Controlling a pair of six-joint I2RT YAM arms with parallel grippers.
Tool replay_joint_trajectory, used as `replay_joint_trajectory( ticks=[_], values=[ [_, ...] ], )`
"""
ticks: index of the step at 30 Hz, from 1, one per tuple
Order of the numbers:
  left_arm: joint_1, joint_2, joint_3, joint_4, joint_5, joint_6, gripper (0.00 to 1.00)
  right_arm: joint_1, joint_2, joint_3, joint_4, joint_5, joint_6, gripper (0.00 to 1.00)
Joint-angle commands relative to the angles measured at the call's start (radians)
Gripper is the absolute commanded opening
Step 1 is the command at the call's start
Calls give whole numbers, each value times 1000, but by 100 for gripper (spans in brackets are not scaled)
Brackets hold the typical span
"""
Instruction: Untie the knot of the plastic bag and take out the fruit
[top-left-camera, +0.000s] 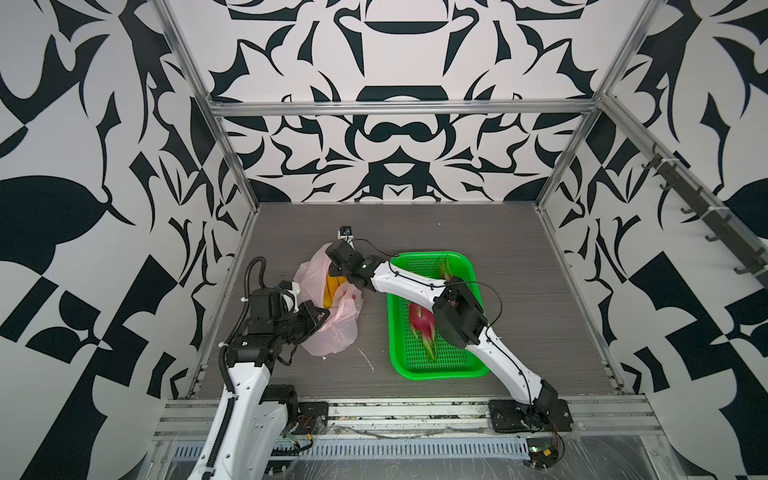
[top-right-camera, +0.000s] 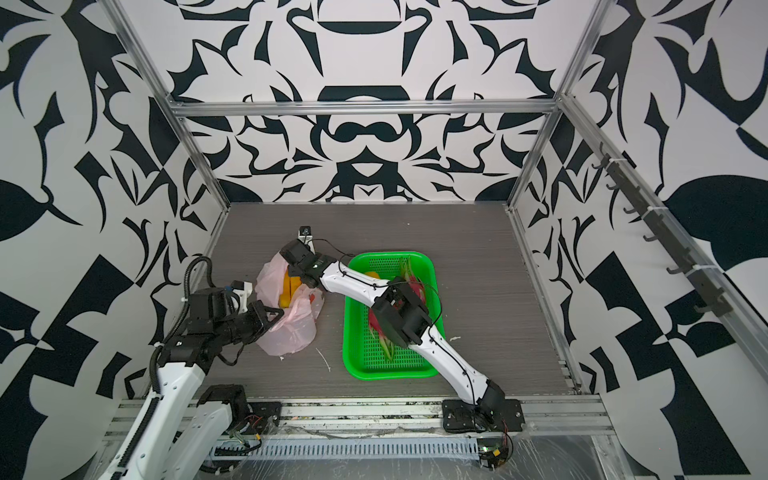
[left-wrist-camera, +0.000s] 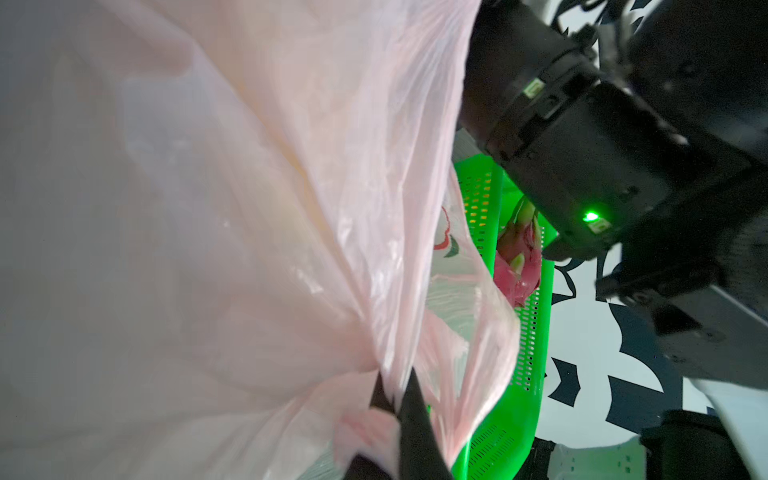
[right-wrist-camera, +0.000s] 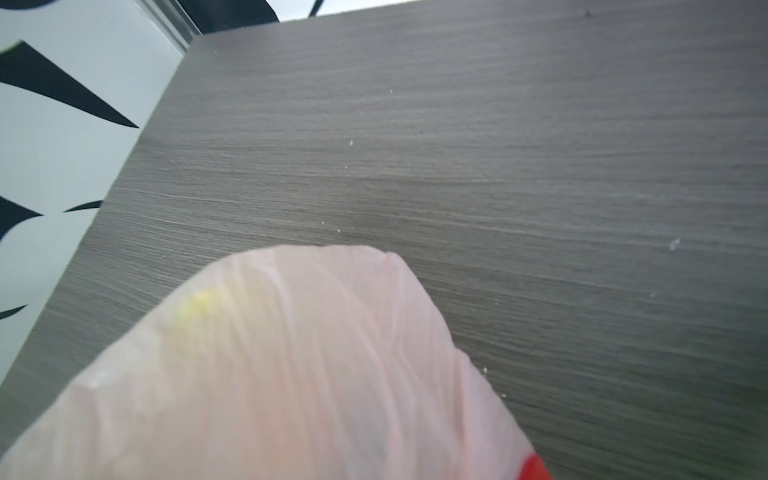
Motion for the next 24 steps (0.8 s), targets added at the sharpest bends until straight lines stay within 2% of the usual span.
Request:
replay_joint_trajectory(
  ticks=[1,8,15,19,21,24],
  values=[
    [-4,9,-29,6,-31,-7,0,-8,-86,-50,95,-30,-7,1],
    [-4,30,-42,44,-69,-19,0,-17,-163,-143,156,-94,-7,0],
    [-4,23,-31,48,-55,-27,0,-20,-179,-170,157,-123,-14,0],
    [-4,6,-14,31,-36,-22,0,-20,-162,-138,135,-179,-20,19],
    [-4,5,-1,21,-21,-16,0,-24,-156,-130,131,-197,-21,23],
    [-4,5,23,3,-11,-6,0,-28,-165,-135,129,-215,-18,25]
  ],
)
